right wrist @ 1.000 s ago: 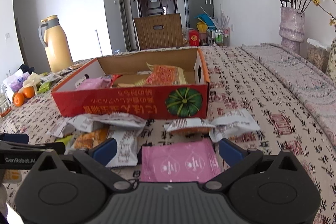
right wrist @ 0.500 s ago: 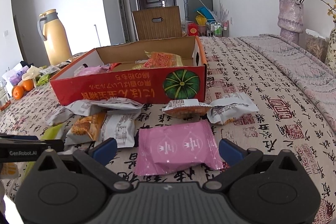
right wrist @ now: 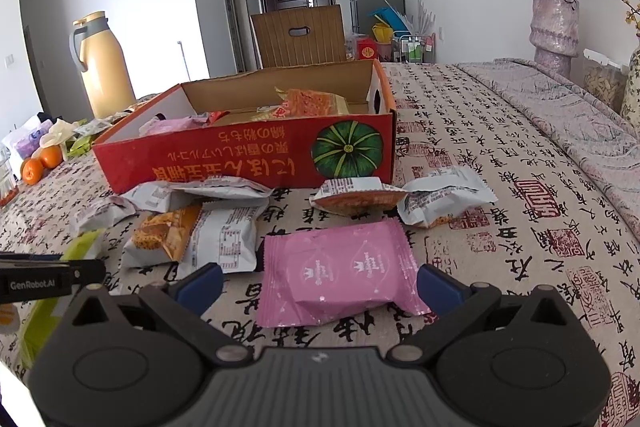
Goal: Organize snacks
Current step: 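Grasp the green bar with the left tool while the right tool grasps the pink packet, then carry both snacks into the cardboard box and open both tools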
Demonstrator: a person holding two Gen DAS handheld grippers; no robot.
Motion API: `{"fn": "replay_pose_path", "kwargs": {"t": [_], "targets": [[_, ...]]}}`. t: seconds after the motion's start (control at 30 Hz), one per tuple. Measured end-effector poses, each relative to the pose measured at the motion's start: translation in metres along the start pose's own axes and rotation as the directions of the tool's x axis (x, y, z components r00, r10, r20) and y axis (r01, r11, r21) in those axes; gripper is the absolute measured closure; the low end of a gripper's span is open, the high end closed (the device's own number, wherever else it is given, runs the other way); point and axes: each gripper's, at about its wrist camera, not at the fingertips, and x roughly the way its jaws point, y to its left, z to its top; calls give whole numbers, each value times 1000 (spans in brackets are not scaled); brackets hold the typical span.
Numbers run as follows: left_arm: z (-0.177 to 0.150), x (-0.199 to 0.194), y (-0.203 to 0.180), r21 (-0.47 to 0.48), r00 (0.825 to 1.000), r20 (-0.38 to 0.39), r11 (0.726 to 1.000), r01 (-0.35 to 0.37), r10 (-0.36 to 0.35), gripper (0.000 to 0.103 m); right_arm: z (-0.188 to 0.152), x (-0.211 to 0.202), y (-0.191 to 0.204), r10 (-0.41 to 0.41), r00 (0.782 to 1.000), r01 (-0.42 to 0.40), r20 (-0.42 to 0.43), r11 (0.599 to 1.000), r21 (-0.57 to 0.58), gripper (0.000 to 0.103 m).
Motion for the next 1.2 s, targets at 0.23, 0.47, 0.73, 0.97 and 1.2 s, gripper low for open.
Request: {"fn": "replay_pose_path", "kwargs": {"t": [0.23,0.47,0.73,0.97,1.2], "targets": [[8,-10,0,13,999,49,1000,-8,8,62,1,0,-2,-6,1000,6,6,1000,-1,0],[17,-17,-1,18,996,90,1000,-12,10,62,7,13,-7,-38,999,38,-8,999,-35,0],[24,-19,-3,23,993,114,1000,-13,10,62,18,38,-11,-19,997,14,-69,997,-75,0],[26,-18,-3,25,993,116,1000,-14,11,62,15,47,-8,-27,997,20,-76,996,-81,0],[28,-21,-3,26,992,126,1000,-7,4,62,11,34,-9,-30,999,27,-38,996,-84,25]]}}
